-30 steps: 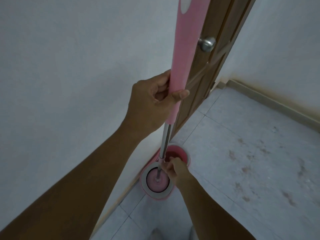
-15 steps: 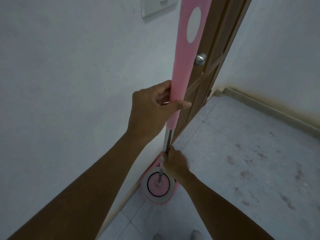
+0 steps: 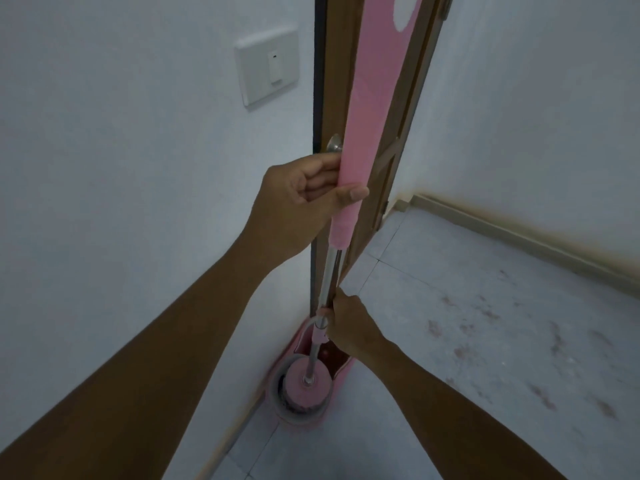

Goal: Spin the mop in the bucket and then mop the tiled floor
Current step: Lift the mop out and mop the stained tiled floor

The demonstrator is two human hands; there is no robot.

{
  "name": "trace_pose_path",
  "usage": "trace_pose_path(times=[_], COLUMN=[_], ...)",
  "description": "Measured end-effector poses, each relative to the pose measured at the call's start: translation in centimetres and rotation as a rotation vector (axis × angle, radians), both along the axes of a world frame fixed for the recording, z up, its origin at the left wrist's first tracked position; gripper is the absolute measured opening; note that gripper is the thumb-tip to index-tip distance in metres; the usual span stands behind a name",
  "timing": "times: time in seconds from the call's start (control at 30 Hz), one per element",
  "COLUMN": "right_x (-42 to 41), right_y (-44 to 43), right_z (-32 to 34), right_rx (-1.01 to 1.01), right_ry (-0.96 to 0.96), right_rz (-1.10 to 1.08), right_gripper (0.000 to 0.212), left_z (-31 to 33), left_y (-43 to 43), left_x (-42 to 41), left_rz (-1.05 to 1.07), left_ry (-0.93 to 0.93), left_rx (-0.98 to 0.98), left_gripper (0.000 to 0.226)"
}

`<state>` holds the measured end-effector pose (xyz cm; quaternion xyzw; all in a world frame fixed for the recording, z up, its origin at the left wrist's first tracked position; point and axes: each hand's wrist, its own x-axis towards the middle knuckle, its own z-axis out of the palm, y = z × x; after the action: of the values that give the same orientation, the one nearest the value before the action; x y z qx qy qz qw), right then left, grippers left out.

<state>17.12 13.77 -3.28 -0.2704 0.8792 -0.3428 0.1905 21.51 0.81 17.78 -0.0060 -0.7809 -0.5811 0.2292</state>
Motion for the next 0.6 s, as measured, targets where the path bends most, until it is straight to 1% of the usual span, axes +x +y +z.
trace_pose_path(times=[0.17,0.27,0.33,0.43,0.53,0.6], right_x=[-1.6,-2.4,-3.2,-4.5,-5.1,-4.9], right_y=[4.9,8.9,11.9,17.3,24.1,29.0], right_z=[2.7,3.4,3.2,2.1,0.1,-1.2], right_rx=[0.018,-0.03,-0.016,0.04,0.11,0.167], right_ry=[0.071,0.092,0.069,-0.001,-0.028,-0.031], right_rz=[-0.015,-0.101,-0.198,-0.316,-0.403,-0.428], right_gripper=[0.016,0.017,0.017,0.016,0.017,0.02], left_z=[3.1,3.4,2.5,0.9,0.0,-0.6], left_y=[4.2,7.8,10.7,15.4,19.7,22.9], left_x=[-1.4,-2.1,-2.6,-3.6,-4.7,-5.4], left_rz=[-0.039,-0.065,-0.091,-0.204,-0.424,-0.606], left_ry=[0.075,0.077,0.043,-0.075,-0.298,-0.474], left_rx=[0.029,0.059,0.073,0.108,0.101,0.047], left_gripper=[0.048,0.048,0.046,0.045,0.044,0.04])
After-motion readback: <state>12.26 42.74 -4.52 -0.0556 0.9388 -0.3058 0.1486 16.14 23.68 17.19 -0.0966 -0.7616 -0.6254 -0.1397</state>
